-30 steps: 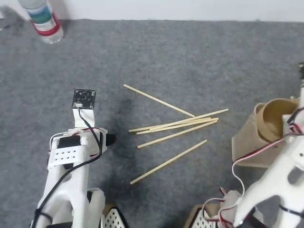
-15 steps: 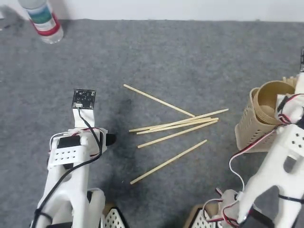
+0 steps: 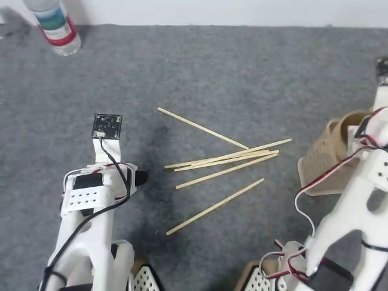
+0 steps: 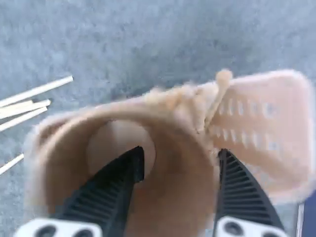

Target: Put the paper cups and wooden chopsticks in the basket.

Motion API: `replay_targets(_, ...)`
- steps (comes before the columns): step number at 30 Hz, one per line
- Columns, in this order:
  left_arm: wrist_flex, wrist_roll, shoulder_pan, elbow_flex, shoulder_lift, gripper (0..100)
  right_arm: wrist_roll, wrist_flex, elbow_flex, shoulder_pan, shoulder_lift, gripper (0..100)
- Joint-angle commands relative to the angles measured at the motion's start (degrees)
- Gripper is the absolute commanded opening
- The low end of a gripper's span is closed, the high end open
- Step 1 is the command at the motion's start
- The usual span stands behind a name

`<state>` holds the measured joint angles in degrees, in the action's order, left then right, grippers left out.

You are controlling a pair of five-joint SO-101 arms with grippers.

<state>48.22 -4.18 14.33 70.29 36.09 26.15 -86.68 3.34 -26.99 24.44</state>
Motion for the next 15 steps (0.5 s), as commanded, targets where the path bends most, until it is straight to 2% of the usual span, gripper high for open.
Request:
replay_targets(1, -1.1, 0.5, 0.0, -0.2, 0.4, 30, 0.7, -3.4, -10.0, 0.8, 0.3, 22.4)
replay_targets(8, -1.1, 0.5, 0.0, -0.2, 0.4, 30, 0.6, -9.8, -26.4, 1.9, 0.3, 22.4)
replay_targets(11, -1.1, 1.7, 0.0, -0.2, 0.4, 30, 1.2, -16.6, -33.4, 10.6, 0.3, 22.3)
replay_targets(15, -1.1, 2.8, 0.4, -0.2, 0.4, 30, 6.7, -16.3, -29.5, 23.8, 2.2, 22.3)
